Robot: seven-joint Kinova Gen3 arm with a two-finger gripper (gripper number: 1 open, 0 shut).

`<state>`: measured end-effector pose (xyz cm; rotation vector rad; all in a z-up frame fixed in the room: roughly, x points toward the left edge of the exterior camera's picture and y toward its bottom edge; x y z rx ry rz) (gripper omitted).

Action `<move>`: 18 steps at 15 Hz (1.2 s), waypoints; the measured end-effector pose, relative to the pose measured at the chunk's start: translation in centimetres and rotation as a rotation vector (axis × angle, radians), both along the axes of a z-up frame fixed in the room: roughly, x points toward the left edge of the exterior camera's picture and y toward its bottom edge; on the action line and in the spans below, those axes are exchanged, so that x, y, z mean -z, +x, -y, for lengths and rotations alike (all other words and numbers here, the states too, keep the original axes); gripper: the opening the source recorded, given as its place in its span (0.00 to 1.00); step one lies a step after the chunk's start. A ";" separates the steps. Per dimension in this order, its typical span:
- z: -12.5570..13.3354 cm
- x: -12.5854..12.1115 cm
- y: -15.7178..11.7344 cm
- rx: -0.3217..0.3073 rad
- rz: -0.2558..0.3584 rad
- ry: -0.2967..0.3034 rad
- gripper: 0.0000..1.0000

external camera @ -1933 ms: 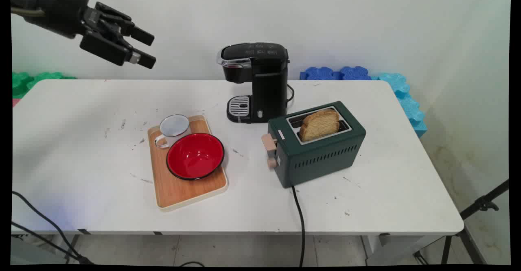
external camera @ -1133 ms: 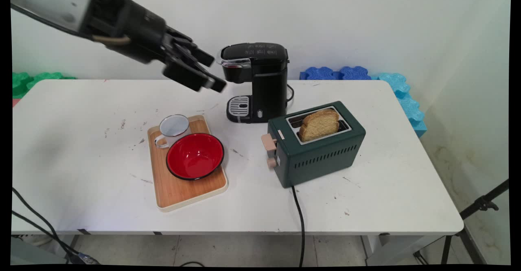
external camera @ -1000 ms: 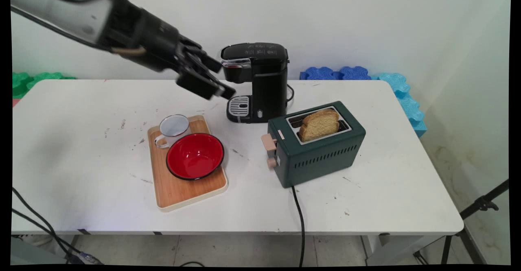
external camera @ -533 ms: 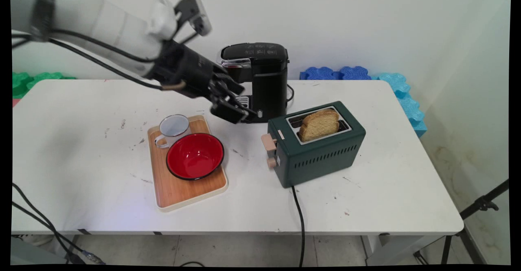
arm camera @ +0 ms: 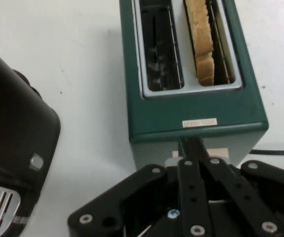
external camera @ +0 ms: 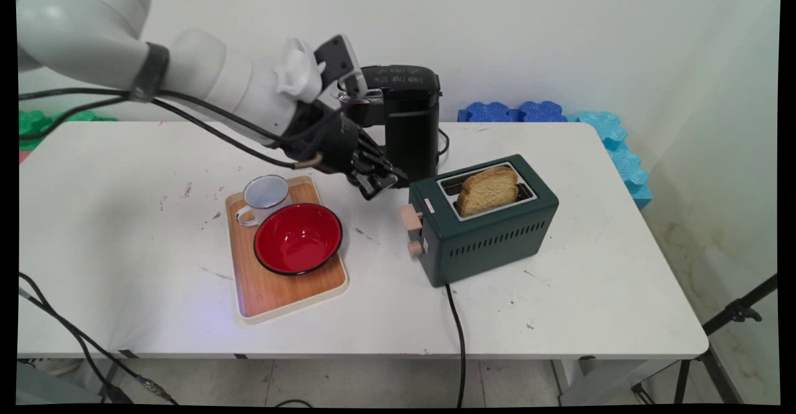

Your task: Press the toaster switch

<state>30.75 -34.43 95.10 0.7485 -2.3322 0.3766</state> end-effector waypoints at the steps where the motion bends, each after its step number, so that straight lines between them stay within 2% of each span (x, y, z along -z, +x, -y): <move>1: 0.1 0.4 -0.2 0.000 0.006 0.003 0.00; 6: 0.7 2.1 -1.0 -0.003 0.030 0.019 0.00; 18: 0.7 5.0 -2.9 -0.010 0.040 0.058 0.00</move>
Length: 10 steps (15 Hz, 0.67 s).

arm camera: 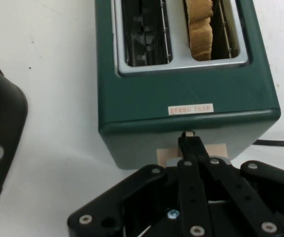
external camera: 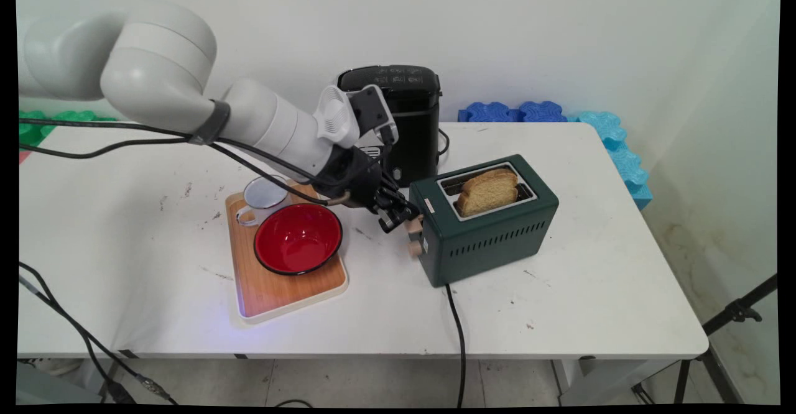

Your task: Press the toaster switch

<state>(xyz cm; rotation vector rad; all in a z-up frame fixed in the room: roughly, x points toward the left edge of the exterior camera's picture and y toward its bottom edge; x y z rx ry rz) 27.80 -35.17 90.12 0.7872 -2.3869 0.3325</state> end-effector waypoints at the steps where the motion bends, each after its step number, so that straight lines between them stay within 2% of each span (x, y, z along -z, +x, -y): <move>1: 0.0 0.2 -0.1 -0.001 0.000 0.002 0.00; 10: -0.1 1.7 -0.5 -0.006 -0.001 0.013 0.00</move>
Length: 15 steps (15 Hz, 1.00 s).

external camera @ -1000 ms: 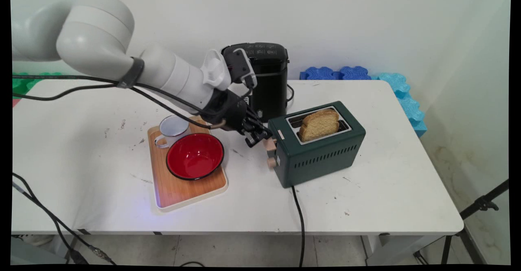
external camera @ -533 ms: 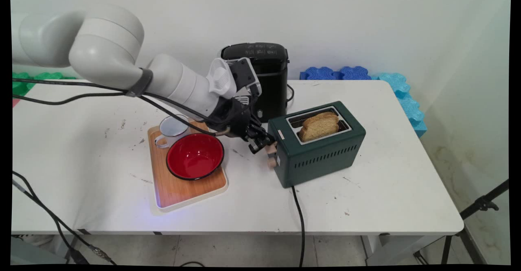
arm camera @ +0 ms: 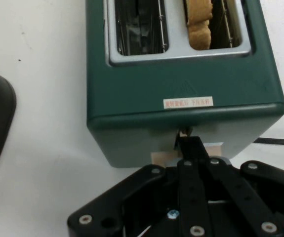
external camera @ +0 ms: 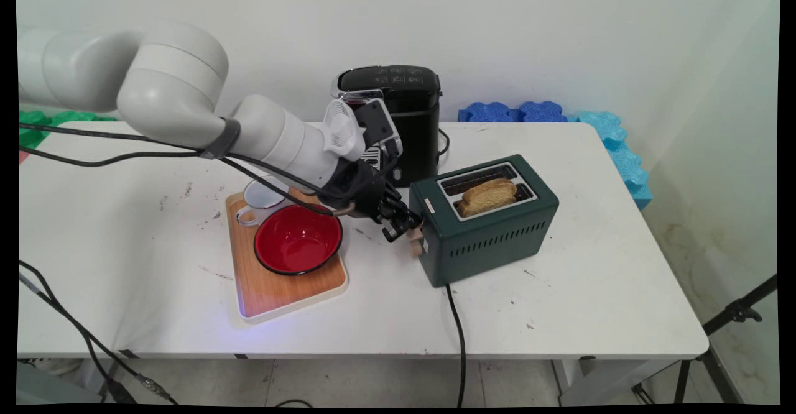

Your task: Press the toaster switch

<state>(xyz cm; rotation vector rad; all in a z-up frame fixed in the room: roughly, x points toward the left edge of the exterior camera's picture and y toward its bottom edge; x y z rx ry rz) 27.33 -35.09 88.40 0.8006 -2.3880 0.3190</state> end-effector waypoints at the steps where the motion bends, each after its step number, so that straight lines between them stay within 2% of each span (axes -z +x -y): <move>1: 0.0 0.2 0.0 0.000 0.000 0.001 0.00; 15: 0.3 1.7 0.4 -0.003 -0.008 -0.009 0.00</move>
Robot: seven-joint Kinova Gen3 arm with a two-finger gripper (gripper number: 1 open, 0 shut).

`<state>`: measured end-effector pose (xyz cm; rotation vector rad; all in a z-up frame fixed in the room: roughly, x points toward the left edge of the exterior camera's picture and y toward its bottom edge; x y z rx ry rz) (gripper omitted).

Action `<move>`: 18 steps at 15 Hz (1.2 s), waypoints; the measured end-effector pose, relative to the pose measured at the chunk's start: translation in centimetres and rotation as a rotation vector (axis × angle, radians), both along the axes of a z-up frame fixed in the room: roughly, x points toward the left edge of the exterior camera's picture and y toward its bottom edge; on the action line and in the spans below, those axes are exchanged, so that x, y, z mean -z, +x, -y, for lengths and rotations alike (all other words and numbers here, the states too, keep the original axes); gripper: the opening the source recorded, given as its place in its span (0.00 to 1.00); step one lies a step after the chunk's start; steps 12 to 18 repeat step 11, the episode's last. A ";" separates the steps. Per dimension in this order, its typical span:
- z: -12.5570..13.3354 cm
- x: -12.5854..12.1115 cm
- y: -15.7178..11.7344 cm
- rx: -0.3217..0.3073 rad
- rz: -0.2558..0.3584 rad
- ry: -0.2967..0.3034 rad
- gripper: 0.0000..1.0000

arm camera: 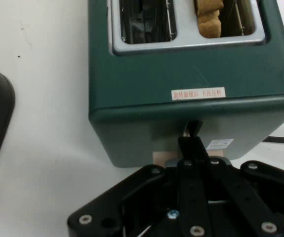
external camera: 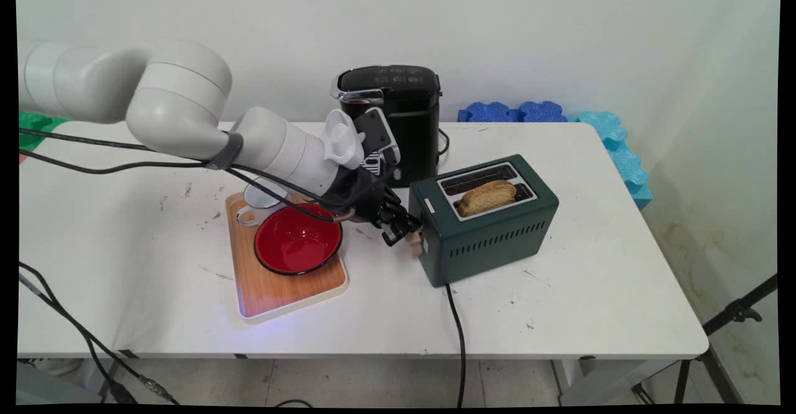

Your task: Press the toaster switch

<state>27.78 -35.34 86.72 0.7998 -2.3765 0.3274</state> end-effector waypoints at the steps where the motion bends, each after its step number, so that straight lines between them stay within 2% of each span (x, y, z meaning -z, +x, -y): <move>1: 0.0 0.0 0.0 0.000 0.000 0.000 0.00; 18: -0.8 0.4 0.7 0.006 -0.002 0.003 0.00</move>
